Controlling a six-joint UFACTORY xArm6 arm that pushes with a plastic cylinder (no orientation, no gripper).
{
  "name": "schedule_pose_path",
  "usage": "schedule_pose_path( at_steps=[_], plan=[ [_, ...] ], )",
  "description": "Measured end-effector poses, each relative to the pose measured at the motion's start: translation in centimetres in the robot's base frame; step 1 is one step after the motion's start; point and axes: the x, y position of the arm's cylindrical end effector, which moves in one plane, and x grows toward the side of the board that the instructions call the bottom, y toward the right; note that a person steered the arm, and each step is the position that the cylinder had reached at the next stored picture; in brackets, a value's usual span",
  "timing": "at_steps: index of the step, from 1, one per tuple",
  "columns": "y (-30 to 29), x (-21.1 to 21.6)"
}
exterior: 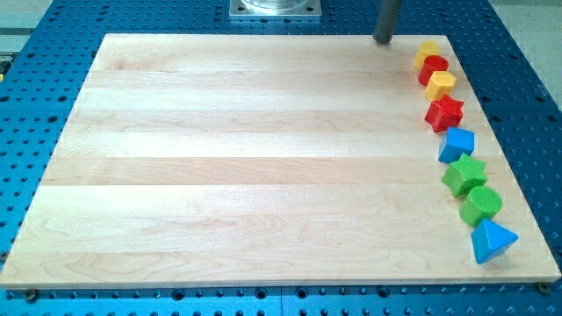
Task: Move your arm to the right of the green blocks
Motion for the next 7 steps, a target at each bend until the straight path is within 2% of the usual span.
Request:
schedule_pose_path(
  at_steps=[4,6,7],
  plan=[
    [-1.4,-0.1],
    [4.7,-0.1],
    [11.4,3.5]
  ],
)
